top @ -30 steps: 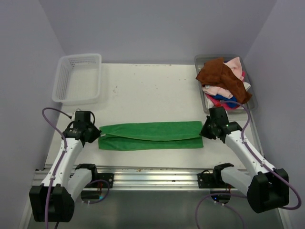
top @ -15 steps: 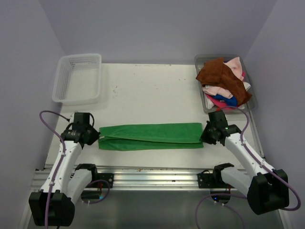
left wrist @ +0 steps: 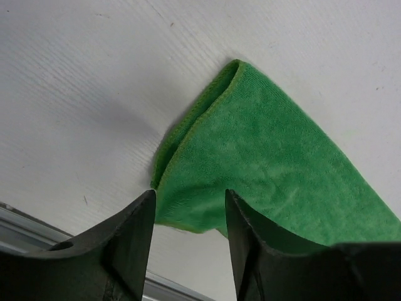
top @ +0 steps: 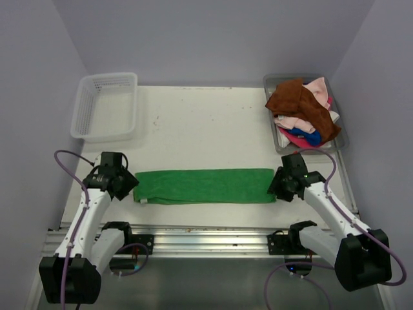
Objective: Roll the towels
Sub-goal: Fold the towel
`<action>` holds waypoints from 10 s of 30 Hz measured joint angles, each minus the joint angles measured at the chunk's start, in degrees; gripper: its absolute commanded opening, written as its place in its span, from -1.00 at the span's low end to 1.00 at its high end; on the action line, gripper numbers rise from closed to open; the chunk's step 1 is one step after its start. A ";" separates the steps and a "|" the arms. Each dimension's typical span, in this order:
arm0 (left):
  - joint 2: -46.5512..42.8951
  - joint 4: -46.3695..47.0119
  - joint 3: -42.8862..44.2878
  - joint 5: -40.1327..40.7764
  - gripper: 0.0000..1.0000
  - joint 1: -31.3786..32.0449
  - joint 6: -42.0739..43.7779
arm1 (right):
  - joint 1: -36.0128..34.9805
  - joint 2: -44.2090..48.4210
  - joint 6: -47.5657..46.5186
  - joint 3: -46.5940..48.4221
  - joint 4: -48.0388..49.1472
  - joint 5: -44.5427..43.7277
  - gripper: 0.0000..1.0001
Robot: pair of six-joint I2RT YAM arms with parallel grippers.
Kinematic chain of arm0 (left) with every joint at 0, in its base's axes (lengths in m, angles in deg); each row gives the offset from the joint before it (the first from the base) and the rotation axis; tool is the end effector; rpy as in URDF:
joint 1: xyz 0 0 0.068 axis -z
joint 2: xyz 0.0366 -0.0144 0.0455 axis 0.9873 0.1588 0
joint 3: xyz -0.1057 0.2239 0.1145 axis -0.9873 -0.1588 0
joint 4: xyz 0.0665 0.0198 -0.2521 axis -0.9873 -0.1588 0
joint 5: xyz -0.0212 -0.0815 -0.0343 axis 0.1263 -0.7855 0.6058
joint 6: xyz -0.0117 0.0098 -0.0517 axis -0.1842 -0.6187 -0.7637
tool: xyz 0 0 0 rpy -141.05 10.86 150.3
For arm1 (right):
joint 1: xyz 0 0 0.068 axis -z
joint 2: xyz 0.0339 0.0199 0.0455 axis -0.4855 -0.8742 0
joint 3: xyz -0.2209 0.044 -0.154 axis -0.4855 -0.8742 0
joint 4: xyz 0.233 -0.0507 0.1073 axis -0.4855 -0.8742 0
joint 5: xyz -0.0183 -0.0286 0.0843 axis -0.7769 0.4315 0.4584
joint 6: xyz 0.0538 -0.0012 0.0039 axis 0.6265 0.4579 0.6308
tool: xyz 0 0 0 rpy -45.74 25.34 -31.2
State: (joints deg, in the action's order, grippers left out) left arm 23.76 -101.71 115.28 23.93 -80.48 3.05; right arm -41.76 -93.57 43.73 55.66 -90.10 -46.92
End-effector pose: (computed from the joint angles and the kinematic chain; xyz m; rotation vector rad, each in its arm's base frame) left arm 0.1506 0.0037 0.2146 -1.1487 2.3949 -0.1102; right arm 0.1676 0.0364 0.1820 0.6780 2.6461 0.2248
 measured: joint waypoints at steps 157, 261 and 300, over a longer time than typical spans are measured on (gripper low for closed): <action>13.90 17.22 5.20 1.16 0.02 16.04 10.03 | -34.51 -42.84 -5.99 52.92 4.35 -4.04 -0.24; 21.79 15.85 9.44 5.90 -0.38 26.43 5.25 | -30.38 -58.88 -14.53 57.13 1.68 -4.42 -0.39; 43.89 18.18 33.86 -4.52 -0.40 29.66 24.02 | -46.84 -33.86 2.49 31.39 4.94 -14.36 -0.39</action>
State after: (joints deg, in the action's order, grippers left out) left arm 67.65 -83.52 149.14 19.40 -50.82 27.07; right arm -88.60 -127.43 46.22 87.05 -85.16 -61.28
